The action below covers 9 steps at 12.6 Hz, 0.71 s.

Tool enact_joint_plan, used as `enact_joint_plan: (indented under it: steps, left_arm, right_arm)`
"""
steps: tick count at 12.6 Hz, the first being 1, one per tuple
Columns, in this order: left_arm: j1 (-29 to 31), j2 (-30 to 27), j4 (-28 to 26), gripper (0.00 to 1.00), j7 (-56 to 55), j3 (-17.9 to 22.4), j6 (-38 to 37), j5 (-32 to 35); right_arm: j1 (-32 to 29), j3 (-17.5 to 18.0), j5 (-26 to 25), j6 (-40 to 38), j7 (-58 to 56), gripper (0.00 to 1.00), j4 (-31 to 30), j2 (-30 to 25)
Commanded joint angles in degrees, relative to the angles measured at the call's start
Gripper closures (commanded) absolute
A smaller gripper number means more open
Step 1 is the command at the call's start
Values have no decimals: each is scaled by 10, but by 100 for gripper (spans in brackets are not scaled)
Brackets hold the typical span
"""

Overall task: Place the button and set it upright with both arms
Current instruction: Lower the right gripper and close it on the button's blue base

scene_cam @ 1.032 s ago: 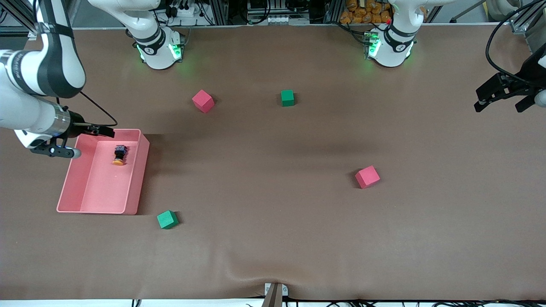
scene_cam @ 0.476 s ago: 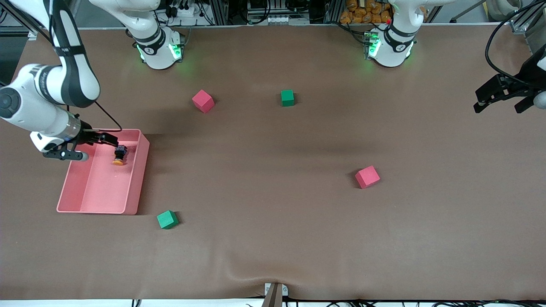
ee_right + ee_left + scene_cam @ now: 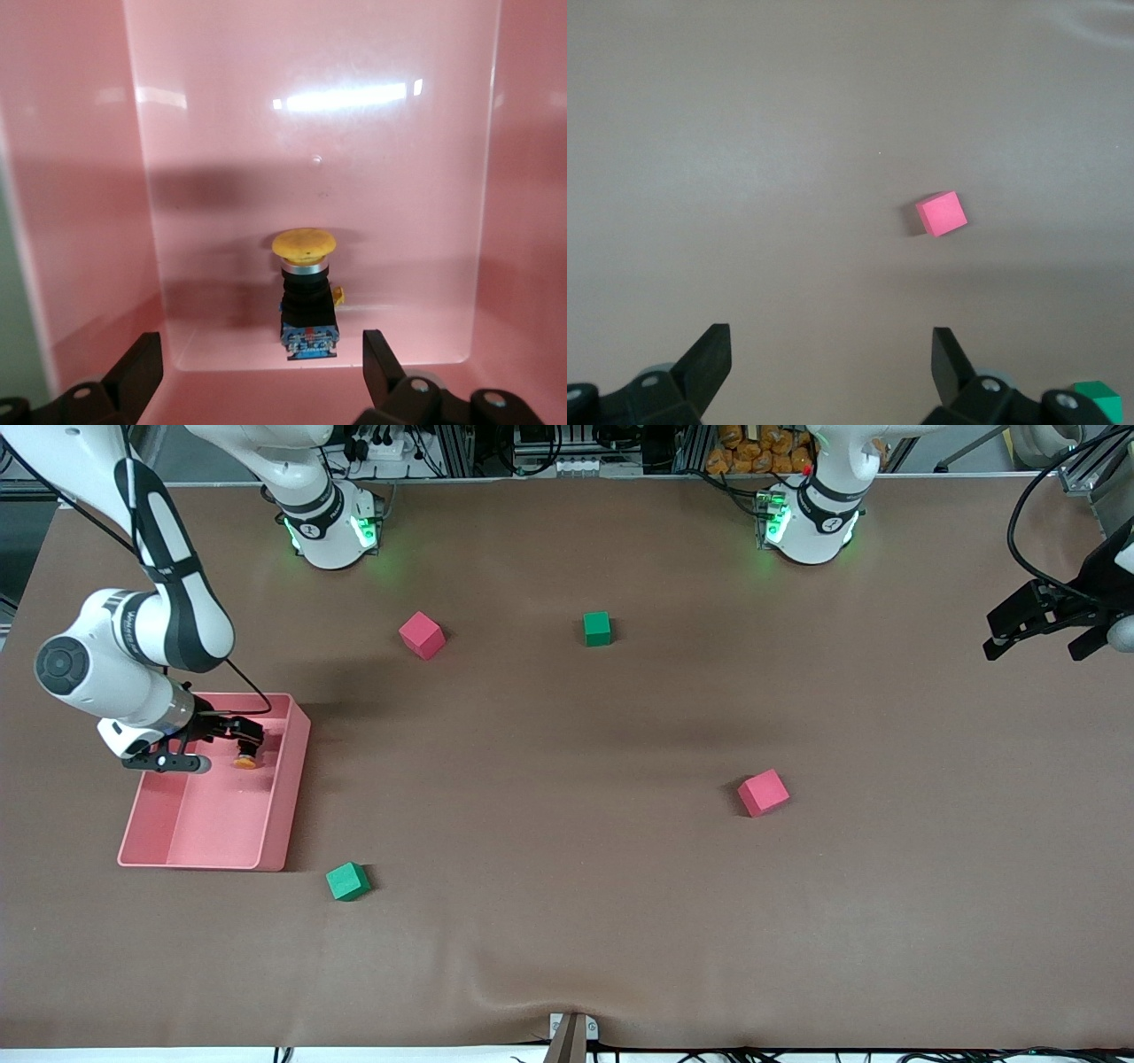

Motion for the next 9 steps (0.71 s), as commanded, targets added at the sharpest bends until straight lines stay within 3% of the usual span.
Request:
enact_joint_plan:
  steps: [1, 9]
  left_arm:
    - [7, 4, 11, 0, 16, -2, -20, 1]
    - [4, 5, 13, 0, 26, -4, -21, 0]
  right_arm:
    - [-25, 6, -10, 25, -23, 0, -15, 12]
    - [-35, 7, -10, 142, -47, 0, -75, 35]
